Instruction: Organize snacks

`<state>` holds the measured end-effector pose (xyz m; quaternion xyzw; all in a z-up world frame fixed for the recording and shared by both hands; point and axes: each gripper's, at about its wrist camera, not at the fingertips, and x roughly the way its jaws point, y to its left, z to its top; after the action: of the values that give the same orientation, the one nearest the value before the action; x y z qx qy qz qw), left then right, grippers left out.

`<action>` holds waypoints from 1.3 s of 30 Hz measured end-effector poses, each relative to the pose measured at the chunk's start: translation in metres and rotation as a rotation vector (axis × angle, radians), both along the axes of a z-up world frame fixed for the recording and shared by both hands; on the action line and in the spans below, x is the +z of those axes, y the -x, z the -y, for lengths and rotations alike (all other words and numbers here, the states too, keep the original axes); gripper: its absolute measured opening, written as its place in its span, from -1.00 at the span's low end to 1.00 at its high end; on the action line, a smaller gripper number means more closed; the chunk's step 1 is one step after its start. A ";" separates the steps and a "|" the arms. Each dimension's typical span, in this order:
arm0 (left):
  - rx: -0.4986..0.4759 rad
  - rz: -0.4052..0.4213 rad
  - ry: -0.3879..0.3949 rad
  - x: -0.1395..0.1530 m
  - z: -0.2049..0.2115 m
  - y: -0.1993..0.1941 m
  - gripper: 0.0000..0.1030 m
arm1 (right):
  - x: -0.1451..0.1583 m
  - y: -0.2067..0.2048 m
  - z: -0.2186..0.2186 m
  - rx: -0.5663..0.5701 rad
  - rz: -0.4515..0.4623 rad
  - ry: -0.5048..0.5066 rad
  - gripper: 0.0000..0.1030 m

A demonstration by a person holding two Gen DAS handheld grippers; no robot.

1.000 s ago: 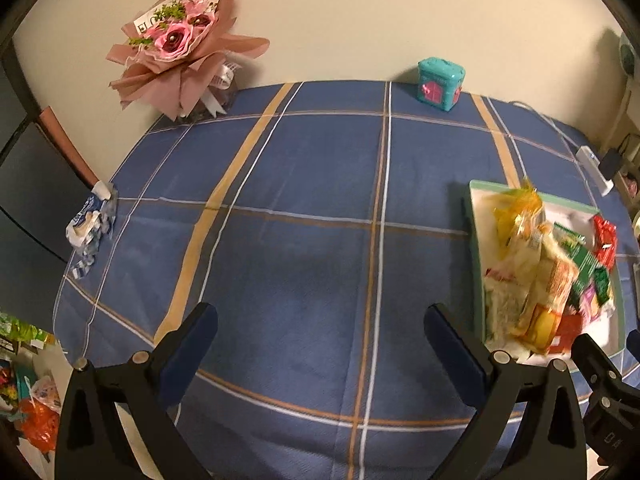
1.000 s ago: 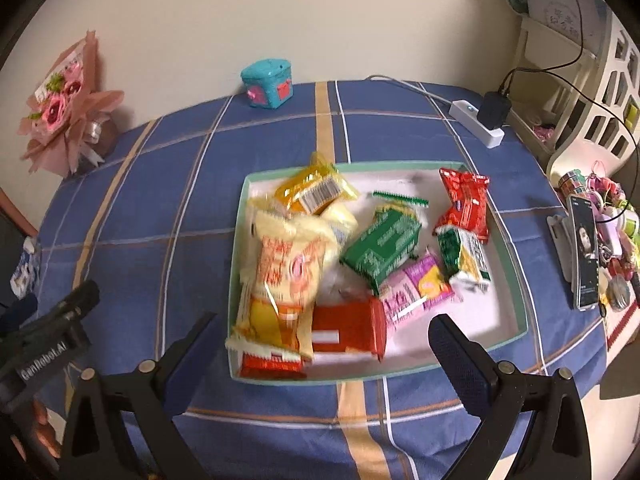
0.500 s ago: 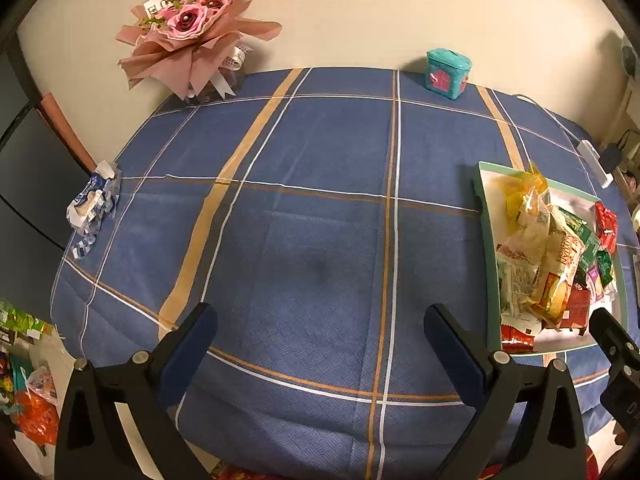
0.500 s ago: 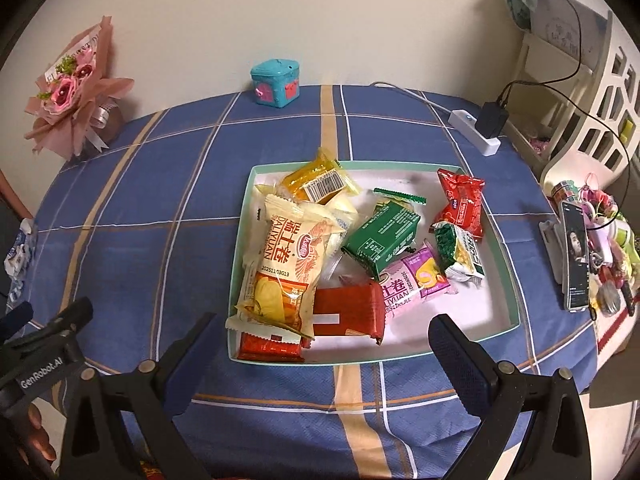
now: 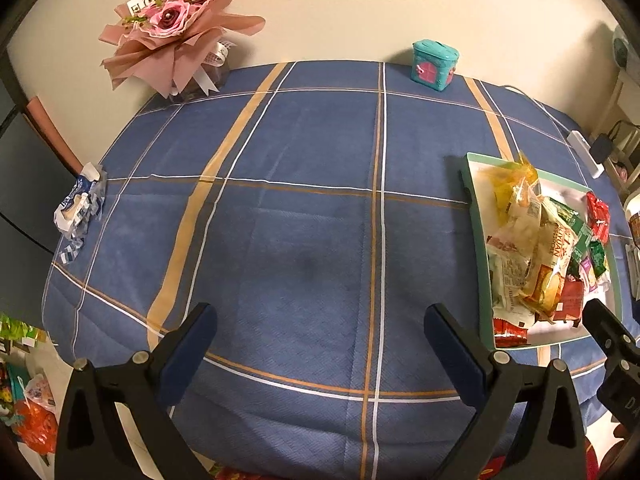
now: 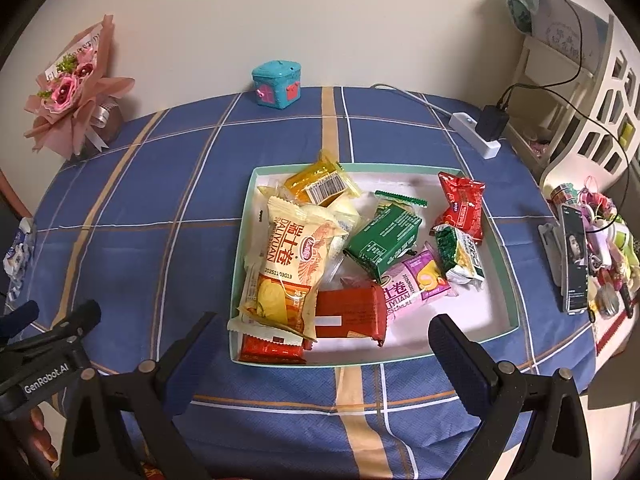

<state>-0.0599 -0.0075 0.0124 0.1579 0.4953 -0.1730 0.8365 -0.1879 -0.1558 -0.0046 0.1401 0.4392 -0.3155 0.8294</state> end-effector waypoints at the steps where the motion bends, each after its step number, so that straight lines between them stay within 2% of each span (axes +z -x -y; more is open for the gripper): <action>1: -0.003 0.001 0.001 0.000 0.000 0.001 0.99 | 0.000 0.000 0.000 0.000 0.002 -0.002 1.00; 24: -0.050 0.053 -0.018 0.007 0.009 0.009 0.99 | 0.009 0.000 -0.006 0.040 0.042 0.002 1.00; 39: -0.043 0.079 -0.034 0.009 0.012 0.011 0.99 | 0.009 0.000 -0.007 0.042 0.045 -0.002 1.00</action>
<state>-0.0705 -0.0194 0.0216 0.1894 0.4614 -0.1763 0.8486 -0.1877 -0.1492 0.0043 0.1389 0.4236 -0.2942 0.8454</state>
